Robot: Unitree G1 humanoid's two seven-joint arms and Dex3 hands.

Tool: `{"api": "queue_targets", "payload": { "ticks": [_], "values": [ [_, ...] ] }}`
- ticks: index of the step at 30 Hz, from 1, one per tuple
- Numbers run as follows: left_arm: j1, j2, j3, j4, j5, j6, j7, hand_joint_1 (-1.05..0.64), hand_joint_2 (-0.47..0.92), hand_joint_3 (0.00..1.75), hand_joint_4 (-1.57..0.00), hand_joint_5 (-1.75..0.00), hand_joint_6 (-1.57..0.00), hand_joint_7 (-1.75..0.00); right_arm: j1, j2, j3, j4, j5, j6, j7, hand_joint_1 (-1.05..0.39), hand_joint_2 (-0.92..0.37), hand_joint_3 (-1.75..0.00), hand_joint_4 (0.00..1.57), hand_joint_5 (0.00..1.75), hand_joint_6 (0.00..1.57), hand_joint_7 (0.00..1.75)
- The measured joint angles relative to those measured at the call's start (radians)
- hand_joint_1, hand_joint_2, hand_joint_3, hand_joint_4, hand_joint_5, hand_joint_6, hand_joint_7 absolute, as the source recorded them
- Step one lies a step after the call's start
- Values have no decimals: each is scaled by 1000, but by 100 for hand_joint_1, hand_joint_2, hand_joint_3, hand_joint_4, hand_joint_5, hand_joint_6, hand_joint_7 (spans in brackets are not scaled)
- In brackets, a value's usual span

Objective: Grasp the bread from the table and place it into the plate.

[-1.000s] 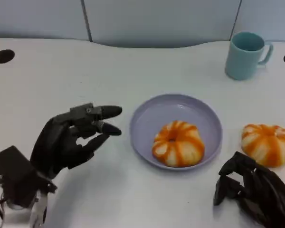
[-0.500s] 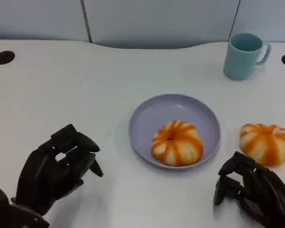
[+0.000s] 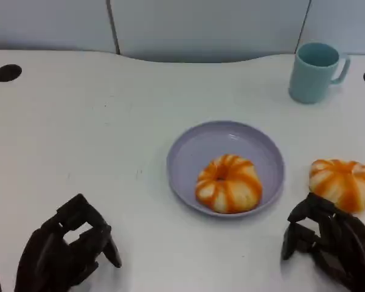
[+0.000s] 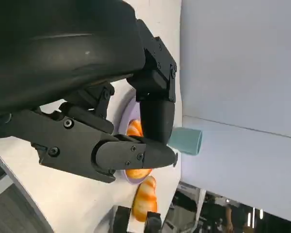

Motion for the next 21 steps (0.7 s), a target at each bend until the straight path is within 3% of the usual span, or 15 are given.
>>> {"api": "queue_targets", "payload": {
  "ticks": [21],
  "values": [
    [-53,-9,36,89,5,-2,-36,-53,92,35,-81,-175,-58,-175,-54,-8,-15,108,-5,-81,40,-56,-92,-38,63,170,62,134]
  ]
}}
